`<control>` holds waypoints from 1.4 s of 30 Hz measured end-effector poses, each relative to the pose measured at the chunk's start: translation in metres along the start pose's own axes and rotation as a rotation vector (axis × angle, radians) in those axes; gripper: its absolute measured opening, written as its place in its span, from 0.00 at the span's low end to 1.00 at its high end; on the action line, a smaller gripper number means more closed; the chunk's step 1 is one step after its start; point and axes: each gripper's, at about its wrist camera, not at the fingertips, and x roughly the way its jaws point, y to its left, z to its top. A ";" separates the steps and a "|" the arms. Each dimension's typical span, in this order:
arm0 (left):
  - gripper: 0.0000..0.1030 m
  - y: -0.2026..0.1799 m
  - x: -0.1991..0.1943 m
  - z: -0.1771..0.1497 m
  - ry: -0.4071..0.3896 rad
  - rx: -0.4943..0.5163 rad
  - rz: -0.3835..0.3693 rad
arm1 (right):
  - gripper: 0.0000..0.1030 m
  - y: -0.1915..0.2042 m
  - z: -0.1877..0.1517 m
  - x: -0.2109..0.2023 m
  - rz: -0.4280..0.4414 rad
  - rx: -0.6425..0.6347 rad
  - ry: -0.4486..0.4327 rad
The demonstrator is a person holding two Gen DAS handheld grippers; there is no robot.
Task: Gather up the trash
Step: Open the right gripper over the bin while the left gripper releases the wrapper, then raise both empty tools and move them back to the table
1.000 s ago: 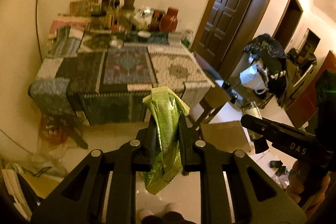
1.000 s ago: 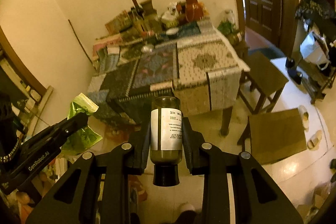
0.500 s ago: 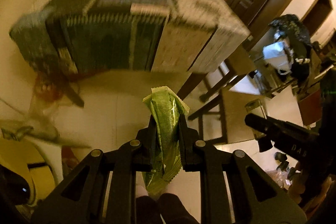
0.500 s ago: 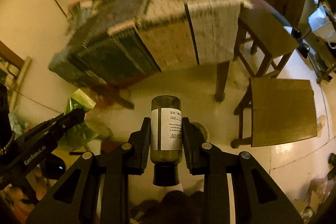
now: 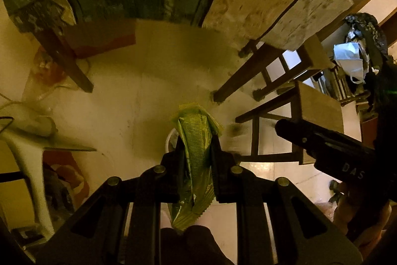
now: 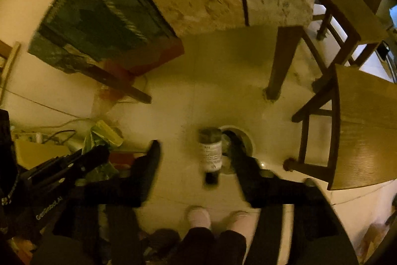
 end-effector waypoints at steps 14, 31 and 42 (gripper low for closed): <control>0.36 -0.029 0.101 0.001 0.144 0.038 -0.062 | 0.57 -0.050 -0.002 0.020 -0.066 0.063 -0.010; 0.45 -0.035 0.084 0.006 0.169 0.100 0.030 | 0.57 -0.047 0.002 -0.010 -0.080 0.051 -0.029; 0.45 -0.051 -0.075 0.039 -0.028 0.145 0.031 | 0.57 0.007 0.014 -0.115 -0.091 0.001 -0.148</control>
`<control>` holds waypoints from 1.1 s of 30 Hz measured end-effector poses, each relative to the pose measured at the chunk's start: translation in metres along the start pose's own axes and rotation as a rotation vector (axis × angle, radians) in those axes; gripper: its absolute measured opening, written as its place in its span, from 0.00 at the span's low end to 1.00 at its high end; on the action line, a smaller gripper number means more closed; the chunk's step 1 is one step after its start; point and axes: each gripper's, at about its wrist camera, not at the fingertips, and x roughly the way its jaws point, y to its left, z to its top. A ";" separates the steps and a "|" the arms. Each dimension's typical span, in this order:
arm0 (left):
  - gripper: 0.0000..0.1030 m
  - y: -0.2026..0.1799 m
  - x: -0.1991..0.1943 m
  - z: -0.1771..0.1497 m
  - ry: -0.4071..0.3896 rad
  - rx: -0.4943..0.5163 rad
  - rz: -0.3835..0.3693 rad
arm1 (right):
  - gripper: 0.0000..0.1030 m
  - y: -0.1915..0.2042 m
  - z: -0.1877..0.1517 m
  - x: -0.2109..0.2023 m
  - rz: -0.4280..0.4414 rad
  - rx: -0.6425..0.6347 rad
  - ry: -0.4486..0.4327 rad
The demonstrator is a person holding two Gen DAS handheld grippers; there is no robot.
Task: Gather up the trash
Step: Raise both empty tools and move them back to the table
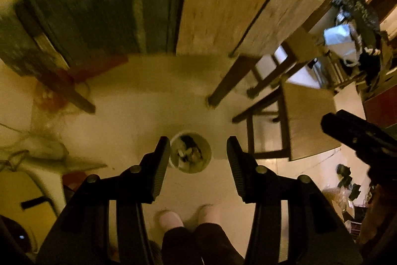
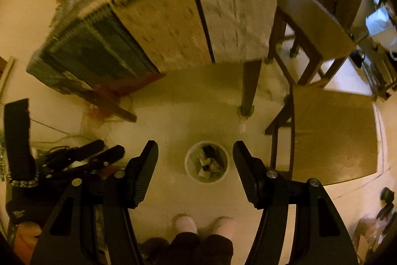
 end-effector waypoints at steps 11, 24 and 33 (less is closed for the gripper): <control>0.45 -0.019 -0.198 0.025 -0.322 0.087 -0.004 | 0.57 0.062 0.019 -0.150 -0.052 -0.101 -0.256; 0.64 -0.027 -0.358 0.023 -0.635 0.161 -0.032 | 0.57 0.133 0.022 -0.291 -0.146 -0.158 -0.638; 0.65 -0.018 -0.401 0.013 -0.741 0.189 -0.012 | 0.73 0.148 0.018 -0.323 -0.161 -0.146 -0.768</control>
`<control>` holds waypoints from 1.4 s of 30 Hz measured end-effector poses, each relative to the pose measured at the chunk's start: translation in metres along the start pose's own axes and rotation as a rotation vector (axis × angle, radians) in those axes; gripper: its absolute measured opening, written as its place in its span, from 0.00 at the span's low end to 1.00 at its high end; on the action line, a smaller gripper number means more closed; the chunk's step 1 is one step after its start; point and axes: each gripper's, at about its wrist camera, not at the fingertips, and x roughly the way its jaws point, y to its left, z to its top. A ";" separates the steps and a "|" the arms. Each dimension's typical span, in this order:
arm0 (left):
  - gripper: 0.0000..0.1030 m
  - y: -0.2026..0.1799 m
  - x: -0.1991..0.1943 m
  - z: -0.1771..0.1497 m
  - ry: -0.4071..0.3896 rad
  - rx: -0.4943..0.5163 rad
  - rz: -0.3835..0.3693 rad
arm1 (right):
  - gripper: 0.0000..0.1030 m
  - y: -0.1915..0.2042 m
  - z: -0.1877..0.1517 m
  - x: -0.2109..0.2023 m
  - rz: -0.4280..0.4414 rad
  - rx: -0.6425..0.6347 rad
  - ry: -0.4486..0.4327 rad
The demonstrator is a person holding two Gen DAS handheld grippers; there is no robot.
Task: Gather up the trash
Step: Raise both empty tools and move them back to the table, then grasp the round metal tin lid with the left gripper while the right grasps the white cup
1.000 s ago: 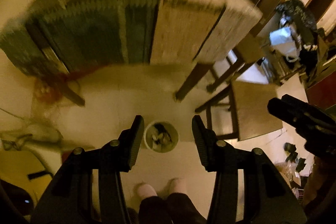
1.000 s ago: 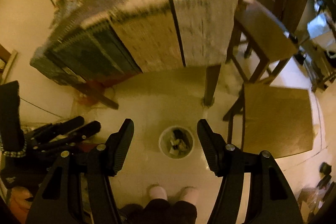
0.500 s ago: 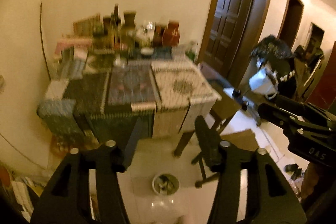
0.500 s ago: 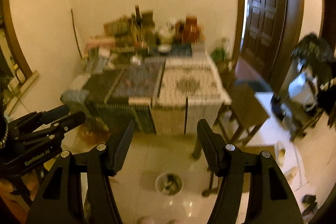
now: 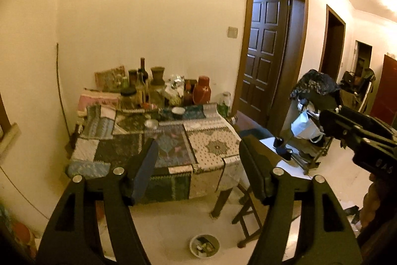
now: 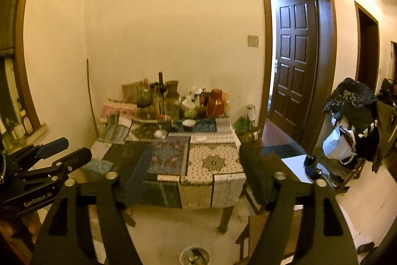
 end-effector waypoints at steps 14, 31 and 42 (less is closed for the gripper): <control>0.99 -0.002 0.033 0.026 -0.121 -0.002 0.064 | 0.93 -0.024 0.018 0.037 0.030 0.009 -0.045; 0.99 -0.020 0.181 0.101 -0.094 -0.066 0.179 | 0.93 -0.081 0.079 0.164 0.142 -0.094 0.008; 0.99 0.030 0.269 0.106 0.012 -0.124 0.254 | 0.93 -0.080 0.076 0.262 0.205 -0.084 0.193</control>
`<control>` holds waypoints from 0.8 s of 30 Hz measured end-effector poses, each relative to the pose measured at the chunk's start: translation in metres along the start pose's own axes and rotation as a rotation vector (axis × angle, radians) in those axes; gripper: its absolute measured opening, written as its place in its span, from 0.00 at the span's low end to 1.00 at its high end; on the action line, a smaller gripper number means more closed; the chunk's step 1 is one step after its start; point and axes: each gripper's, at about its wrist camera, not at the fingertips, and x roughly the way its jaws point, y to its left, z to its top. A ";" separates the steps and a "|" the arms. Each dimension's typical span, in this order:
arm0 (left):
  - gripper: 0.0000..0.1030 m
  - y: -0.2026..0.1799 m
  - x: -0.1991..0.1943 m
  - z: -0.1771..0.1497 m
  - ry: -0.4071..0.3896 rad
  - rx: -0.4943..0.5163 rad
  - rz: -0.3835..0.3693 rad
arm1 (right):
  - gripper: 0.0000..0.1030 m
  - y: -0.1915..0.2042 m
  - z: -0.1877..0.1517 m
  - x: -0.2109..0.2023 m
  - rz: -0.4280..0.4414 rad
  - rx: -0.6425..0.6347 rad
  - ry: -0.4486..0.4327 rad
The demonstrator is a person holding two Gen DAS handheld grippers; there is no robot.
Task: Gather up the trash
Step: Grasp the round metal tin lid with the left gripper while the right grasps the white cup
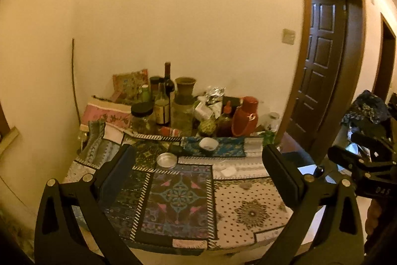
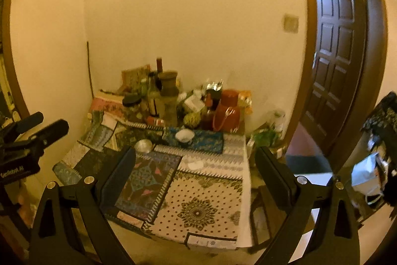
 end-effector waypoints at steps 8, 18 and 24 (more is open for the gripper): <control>0.99 0.059 0.110 0.004 0.128 -0.011 -0.034 | 0.93 0.008 0.014 0.091 0.008 0.114 0.121; 0.93 0.124 0.276 -0.026 0.378 -0.005 -0.050 | 0.93 0.005 0.018 0.235 -0.028 0.306 0.282; 0.62 0.152 0.358 -0.057 0.505 -0.049 -0.061 | 0.84 -0.007 0.005 0.324 -0.025 0.422 0.385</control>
